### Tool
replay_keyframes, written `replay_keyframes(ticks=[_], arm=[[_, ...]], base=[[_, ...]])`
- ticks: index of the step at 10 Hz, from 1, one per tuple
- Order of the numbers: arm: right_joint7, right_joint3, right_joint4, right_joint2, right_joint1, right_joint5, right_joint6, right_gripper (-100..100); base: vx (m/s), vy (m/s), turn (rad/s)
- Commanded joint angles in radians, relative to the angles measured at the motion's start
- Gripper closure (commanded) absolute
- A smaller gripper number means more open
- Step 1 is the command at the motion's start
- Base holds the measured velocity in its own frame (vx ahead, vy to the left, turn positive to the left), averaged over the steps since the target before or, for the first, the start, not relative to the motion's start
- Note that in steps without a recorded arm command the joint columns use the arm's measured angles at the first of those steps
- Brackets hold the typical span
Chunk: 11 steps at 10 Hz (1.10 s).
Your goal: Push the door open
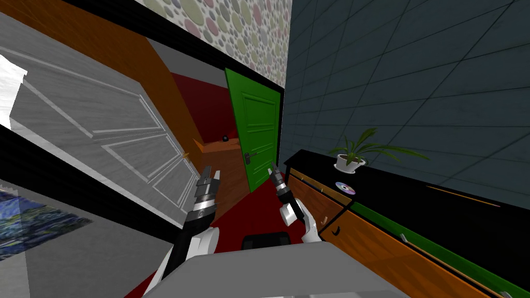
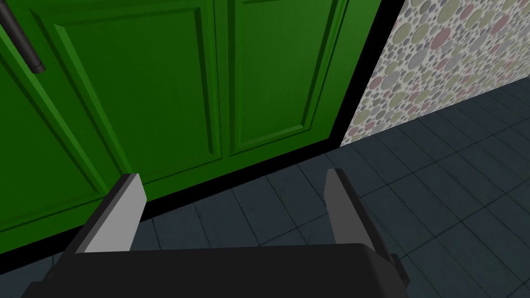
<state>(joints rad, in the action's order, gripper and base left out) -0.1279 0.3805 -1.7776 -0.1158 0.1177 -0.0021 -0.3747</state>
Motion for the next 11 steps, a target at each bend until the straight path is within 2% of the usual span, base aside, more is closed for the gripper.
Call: replay_keyframes(ticks=[1, 4, 10, 11], arm=[[-0.006, 0.026, 0.043, 0.001, -0.022, 0.000, -0.003, -100], [-0.017, 0.062, 0.093, -0.002, -0.054, -0.003, 0.000, -100], [-0.051, 0.177, 0.255, -0.010, -0.157, -0.010, 0.010, -100], [-0.051, 0.177, 0.255, -0.010, -0.157, -0.010, 0.010, -100]], base=[[0.134, 0.007, -0.082], [0.118, 0.025, -0.050], [0.155, 0.021, -0.091], [0.111, 0.015, -0.026]])
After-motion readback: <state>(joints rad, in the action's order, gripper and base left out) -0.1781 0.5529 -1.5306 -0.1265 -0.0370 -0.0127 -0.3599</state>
